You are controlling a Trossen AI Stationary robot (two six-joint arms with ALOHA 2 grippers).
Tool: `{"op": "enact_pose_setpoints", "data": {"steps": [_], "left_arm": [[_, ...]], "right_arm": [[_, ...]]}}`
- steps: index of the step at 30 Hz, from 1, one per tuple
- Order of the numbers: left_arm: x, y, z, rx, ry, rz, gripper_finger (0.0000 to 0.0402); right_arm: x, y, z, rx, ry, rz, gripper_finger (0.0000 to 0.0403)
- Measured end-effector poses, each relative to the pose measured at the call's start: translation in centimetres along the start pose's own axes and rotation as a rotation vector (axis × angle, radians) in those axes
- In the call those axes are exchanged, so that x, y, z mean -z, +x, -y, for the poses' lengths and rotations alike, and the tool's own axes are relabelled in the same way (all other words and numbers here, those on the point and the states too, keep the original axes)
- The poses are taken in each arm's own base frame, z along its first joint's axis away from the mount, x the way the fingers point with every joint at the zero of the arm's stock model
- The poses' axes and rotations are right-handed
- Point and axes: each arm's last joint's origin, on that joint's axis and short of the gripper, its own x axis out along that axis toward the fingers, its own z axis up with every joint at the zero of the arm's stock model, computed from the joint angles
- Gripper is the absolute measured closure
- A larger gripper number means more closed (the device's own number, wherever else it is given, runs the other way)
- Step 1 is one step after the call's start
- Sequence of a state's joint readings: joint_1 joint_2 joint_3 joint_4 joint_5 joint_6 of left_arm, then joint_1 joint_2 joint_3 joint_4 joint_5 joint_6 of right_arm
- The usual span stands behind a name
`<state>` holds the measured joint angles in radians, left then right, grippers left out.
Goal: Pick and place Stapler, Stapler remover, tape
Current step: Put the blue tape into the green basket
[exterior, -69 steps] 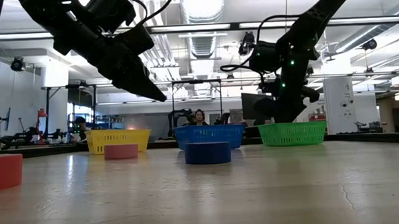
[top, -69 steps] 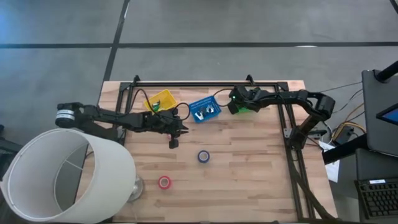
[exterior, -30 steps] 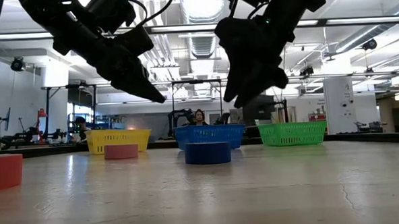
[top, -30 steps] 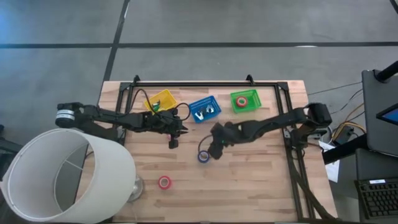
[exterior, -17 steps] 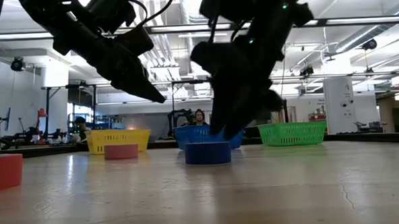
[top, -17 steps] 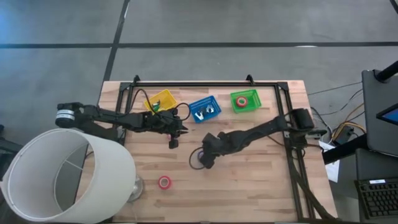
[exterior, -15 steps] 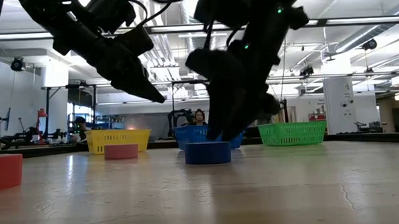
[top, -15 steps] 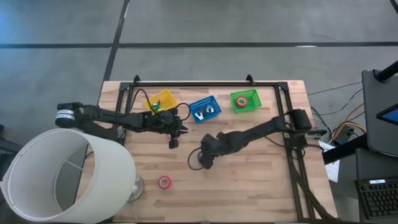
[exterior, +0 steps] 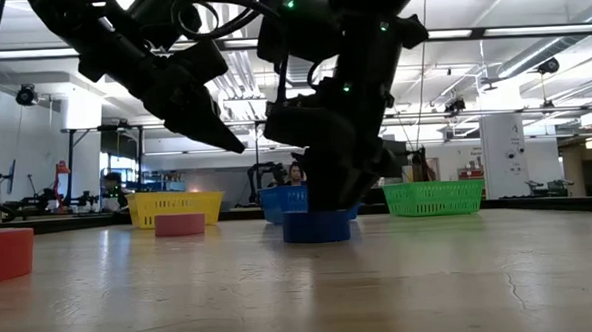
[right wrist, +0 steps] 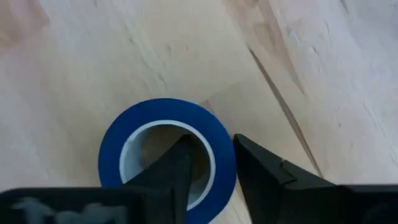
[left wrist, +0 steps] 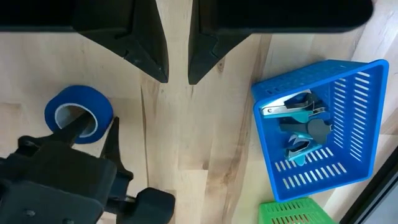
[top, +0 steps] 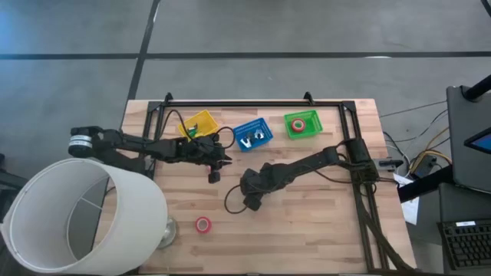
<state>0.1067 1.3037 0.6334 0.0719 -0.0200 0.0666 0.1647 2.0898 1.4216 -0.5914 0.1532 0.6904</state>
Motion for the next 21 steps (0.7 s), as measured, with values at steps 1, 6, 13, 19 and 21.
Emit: {"op": "enact_pose_setpoints", "data": {"steps": [1,6,13,19,21], "left_arm": [[0.0,0.0,0.0,0.0,0.0,0.0,0.0337],[0.0,0.0,0.0,0.0,0.0,0.0,0.0337],[0.0,0.0,0.0,0.0,0.0,0.0,0.0337],[0.0,0.0,0.0,0.0,0.0,-0.001,0.0337],[0.0,0.0,0.0,0.0,0.0,-0.001,0.0337]], "right_arm": [[0.0,-0.1,0.0,0.002,-0.004,-0.004,0.0298],[-0.3,-1.5,0.1,0.029,-0.043,-0.049,0.0357],[0.4,-3.7,1.5,0.15,-0.077,-0.183,0.0364],[0.9,-6.3,4.0,0.329,-0.074,-0.239,0.0344],[0.9,-7.5,5.0,0.382,-0.047,-0.227,0.0348]]}}
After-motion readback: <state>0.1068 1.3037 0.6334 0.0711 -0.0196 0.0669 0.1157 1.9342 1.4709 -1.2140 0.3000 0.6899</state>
